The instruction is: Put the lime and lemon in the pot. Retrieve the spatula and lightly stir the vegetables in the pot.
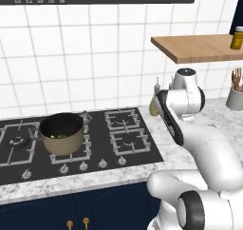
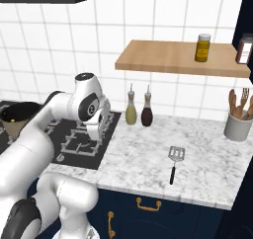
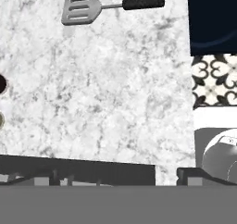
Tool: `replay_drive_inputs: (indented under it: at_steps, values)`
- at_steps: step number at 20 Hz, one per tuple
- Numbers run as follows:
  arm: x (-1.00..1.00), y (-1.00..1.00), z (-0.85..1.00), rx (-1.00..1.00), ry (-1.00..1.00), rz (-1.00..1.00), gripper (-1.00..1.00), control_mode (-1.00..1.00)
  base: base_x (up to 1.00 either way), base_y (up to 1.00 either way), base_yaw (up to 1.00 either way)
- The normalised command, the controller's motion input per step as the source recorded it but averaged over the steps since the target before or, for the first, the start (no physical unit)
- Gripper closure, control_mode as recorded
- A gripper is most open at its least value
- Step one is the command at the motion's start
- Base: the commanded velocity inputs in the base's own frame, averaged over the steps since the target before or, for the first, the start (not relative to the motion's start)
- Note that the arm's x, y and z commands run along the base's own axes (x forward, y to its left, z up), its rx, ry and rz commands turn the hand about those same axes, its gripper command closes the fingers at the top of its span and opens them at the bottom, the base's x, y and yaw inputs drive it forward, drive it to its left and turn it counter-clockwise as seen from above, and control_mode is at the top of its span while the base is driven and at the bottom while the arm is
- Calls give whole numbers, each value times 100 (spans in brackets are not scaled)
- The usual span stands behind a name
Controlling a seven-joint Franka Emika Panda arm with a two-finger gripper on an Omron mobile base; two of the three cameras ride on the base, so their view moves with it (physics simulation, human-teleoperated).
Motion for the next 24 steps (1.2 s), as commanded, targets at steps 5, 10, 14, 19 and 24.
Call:
replay_drive_inputs:
  at_steps: [5, 10, 14, 19, 24]
  values:
    - [0, -80, -11, 9, 0, -70, -100, -100, 0, 0, 0]
    - [0, -73, -17, 9, 0, -68, -100, -100, 0, 0, 0]
    - [-5, -73, -22, 12, -5, -60, -100, -100, 0, 0, 0]
    - [-49, -71, -31, 11, -29, -39, -100, -100, 0, 0, 0]
    - [-41, -55, -24, 8, -27, -34, -100, -100, 0, 0, 0]
